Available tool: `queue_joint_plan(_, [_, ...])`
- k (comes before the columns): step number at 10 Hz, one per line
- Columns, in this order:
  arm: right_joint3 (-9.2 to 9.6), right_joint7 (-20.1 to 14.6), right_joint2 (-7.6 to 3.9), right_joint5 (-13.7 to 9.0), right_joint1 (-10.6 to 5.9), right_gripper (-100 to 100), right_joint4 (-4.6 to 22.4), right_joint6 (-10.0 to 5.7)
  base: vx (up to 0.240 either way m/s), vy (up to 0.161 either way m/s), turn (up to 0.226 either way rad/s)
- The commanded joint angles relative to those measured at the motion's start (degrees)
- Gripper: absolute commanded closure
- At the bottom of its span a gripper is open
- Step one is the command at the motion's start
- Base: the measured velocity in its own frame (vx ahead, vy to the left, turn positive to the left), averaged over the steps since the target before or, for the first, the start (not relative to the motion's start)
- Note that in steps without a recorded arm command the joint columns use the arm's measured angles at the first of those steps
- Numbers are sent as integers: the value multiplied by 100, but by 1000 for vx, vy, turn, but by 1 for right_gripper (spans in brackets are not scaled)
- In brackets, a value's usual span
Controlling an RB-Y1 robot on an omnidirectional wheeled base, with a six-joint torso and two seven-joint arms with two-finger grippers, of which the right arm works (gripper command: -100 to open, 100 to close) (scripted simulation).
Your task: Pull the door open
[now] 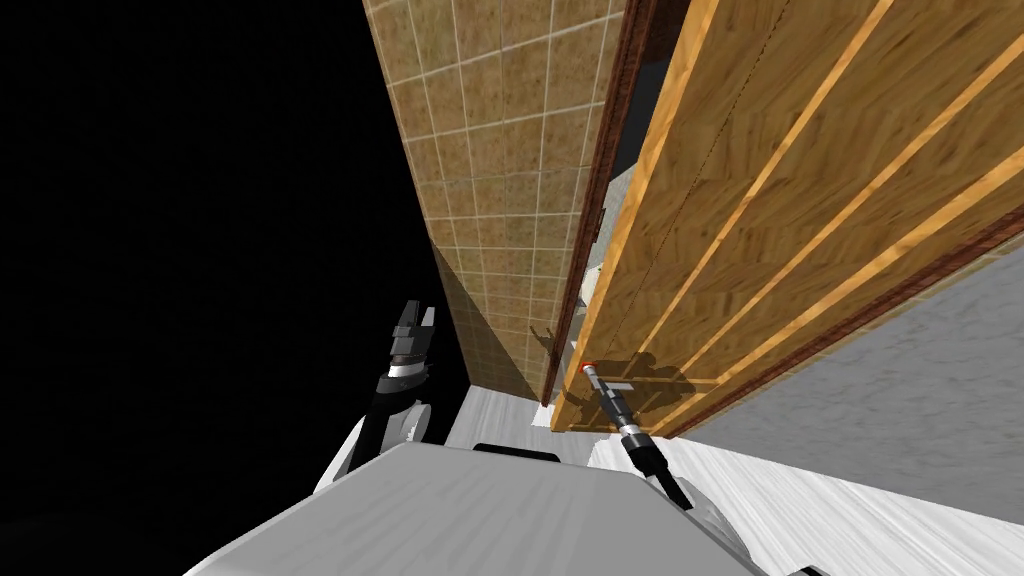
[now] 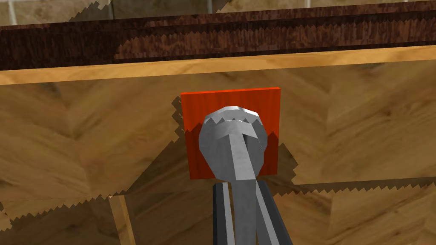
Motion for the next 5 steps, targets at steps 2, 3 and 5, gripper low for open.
queue_joint_plan(2, [26, -47, -47, -22, 93, 100, 57, -127, -102, -37, 128])
queue_joint_plan(3, [33, -77, -88, -47, 145, 100, 93, -214, -187, -65, 247])
queue_joint_plan(5, [42, -111, -136, -76, 205, 100, 134, -315, -141, -48, 104])
